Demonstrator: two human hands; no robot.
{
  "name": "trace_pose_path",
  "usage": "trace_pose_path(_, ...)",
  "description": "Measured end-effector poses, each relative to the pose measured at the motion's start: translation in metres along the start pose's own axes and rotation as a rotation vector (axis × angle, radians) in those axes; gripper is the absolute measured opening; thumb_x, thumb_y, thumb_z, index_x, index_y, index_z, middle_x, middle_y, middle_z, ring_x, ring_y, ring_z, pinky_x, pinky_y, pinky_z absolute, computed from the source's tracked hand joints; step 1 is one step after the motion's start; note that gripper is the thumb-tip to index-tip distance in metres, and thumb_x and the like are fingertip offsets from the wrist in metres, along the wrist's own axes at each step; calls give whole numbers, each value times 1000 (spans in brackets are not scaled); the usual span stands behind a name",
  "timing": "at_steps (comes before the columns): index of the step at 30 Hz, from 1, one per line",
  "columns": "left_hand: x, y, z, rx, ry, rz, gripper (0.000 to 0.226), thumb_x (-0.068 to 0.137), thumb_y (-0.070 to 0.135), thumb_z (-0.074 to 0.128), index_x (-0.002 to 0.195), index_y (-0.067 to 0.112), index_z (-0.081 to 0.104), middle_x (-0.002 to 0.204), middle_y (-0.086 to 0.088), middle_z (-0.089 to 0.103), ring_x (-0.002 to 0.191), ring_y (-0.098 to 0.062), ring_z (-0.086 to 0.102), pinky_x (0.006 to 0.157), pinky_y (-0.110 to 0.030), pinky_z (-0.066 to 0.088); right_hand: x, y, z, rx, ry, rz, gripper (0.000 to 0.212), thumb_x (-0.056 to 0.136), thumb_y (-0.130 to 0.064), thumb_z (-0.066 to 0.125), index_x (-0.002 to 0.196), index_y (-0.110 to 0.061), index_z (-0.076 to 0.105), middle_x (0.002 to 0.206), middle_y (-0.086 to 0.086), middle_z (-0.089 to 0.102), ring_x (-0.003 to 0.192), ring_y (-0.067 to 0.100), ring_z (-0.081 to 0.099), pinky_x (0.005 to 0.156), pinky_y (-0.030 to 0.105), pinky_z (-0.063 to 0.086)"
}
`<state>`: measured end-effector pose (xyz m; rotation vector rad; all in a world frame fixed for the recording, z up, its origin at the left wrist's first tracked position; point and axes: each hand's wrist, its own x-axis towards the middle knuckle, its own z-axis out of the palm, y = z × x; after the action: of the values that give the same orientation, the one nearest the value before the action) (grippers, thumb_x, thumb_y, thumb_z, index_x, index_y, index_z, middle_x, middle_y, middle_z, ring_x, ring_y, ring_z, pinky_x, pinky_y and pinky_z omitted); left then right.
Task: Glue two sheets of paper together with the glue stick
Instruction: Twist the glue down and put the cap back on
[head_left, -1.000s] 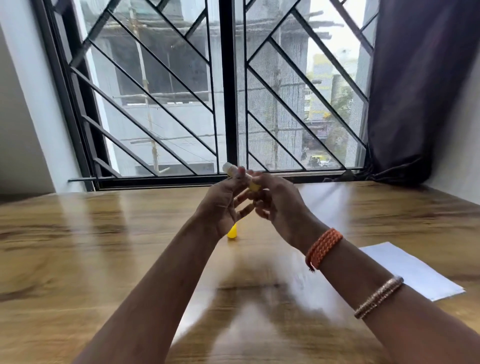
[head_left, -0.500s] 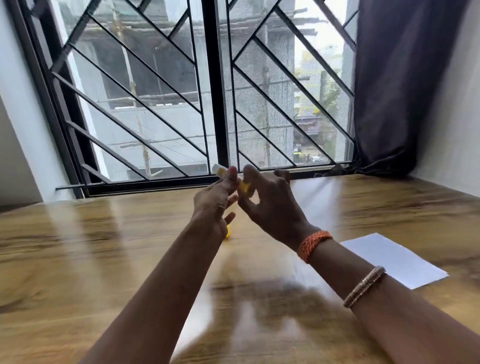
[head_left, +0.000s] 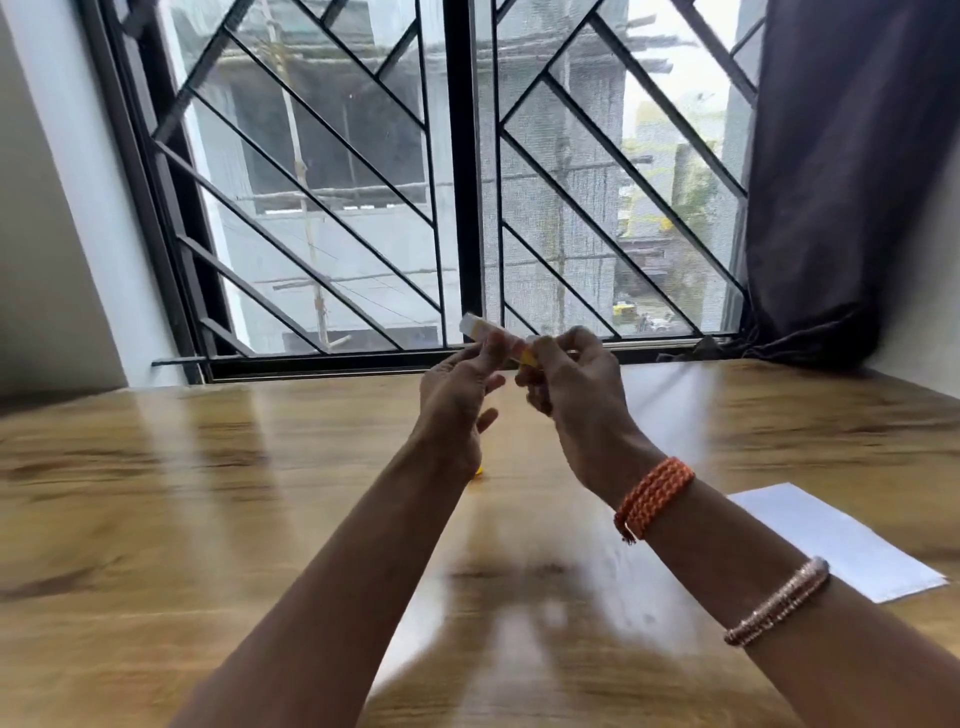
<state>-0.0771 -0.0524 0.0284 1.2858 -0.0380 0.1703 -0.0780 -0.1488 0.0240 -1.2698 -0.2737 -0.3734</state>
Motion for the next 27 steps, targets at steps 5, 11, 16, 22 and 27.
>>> trace_pose_path(5,2,1,-3,4,50,-108,24,80,46,63,78,22,65,86,15,68,96,-7,55,67,-30,33,-2,7,-14,-957,-97,-934,11,92,-16,57,85,-9,53,61,1,55,58,17,51,66,33,39)
trace_pose_path(11,1,5,-3,1,136,-152,14,82,30,65,88,18,62,84,11,65,83,-7,52,64,-30,35,-4,11,-13,-944,-127,-809,21,85,-11,61,102,-4,51,73,0,55,65,20,50,71,40,44)
trace_pose_path(16,7,6,-18,141,282,11,14,79,16,69,92,12,69,74,6,62,66,-6,46,61,-24,34,-3,30,-6,-849,-117,-138,54,74,-17,67,122,-14,41,97,1,58,93,27,59,91,49,45)
trace_pose_path(22,13,-3,-29,336,350,153,8,71,17,77,77,18,71,92,-10,73,73,-15,56,63,-24,41,-3,55,3,-1105,-298,139,49,76,-42,69,119,-26,51,120,3,59,117,24,51,93,41,29)
trace_pose_path(27,18,-11,-35,557,352,225,13,64,20,81,66,22,69,79,-2,74,85,-19,69,87,-38,51,-3,63,12,-1130,-282,51,22,77,-34,68,95,-25,59,114,5,62,115,25,51,93,40,32)
